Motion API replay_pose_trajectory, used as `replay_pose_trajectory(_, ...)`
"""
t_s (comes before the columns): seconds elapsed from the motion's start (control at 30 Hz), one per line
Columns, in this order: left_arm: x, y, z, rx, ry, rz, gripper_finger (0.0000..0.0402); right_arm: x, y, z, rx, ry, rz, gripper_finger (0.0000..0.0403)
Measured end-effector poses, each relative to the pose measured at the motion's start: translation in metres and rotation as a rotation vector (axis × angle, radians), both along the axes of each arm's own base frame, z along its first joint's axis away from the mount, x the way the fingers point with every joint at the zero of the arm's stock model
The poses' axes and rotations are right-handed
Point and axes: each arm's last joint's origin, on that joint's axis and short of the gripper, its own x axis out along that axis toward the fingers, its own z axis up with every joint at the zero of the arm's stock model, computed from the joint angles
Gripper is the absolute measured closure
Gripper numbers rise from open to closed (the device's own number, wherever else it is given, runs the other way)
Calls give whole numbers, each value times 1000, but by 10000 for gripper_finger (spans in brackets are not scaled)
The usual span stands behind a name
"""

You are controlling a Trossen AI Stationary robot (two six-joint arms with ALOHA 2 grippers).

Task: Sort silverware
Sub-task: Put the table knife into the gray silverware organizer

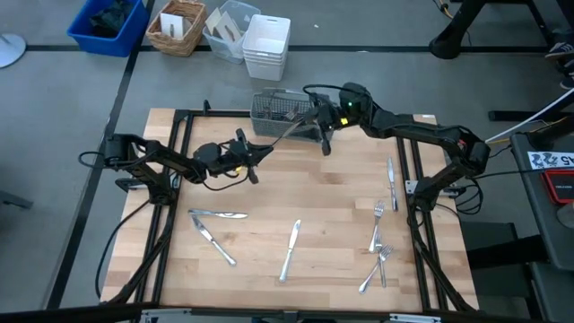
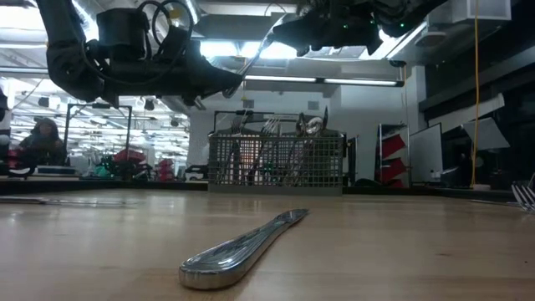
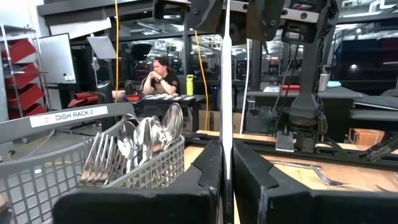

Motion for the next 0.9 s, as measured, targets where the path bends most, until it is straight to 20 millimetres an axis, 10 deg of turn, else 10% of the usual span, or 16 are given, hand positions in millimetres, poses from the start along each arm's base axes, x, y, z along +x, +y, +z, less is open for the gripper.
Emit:
replay_pose_trajectory(0.43, 0, 0, 0, 30, 17, 6, 384, 0, 0, 0, 3, 2, -10, 388)
replay_pose_trajectory(0.9, -3, 6, 4, -37, -36, 107, 225, 2, -6, 7, -95, -68, -190, 397)
